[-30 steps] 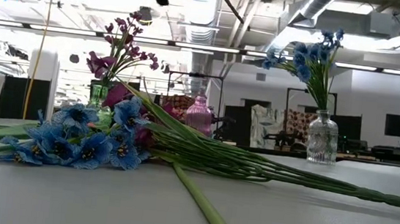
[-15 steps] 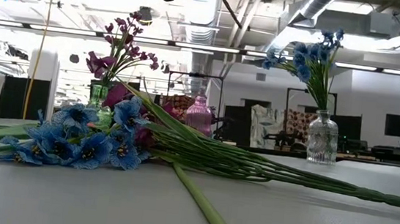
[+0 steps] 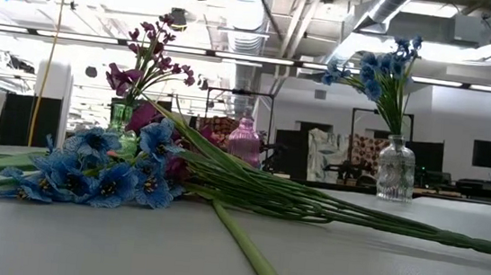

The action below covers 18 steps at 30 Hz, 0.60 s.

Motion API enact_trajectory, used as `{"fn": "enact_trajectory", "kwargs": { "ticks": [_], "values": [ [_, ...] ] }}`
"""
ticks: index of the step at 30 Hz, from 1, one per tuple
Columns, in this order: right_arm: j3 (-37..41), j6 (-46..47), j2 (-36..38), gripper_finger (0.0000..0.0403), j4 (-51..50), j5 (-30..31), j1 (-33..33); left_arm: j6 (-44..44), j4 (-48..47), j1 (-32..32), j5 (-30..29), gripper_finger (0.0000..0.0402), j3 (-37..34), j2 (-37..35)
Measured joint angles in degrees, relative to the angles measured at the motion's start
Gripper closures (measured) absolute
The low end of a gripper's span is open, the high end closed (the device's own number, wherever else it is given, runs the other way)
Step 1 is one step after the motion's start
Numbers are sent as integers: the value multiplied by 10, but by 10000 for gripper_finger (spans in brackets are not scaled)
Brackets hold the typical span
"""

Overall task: Sort flowers into vase by color
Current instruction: Put the top purple flowers into the green vase

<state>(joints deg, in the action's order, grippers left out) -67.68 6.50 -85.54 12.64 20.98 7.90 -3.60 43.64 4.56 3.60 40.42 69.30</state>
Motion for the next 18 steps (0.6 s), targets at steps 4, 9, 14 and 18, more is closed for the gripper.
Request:
{"fn": "enact_trajectory", "kwargs": {
  "ticks": [4, 9, 14, 18],
  "values": [
    [0, 20, 1, 267, -4, -1, -2, 29, -81, 0, -9, 393, 0, -52],
    [0, 20, 1, 224, -6, -1, -2, 67, -215, 0, -82, 392, 0, -146],
    [0, 20, 1, 205, -6, -1, -1, 106, -318, 0, -181, 392, -9, -242],
    [0, 20, 1, 202, -6, -1, -1, 116, -359, 11, -250, 392, -40, -314]
  ]
}}
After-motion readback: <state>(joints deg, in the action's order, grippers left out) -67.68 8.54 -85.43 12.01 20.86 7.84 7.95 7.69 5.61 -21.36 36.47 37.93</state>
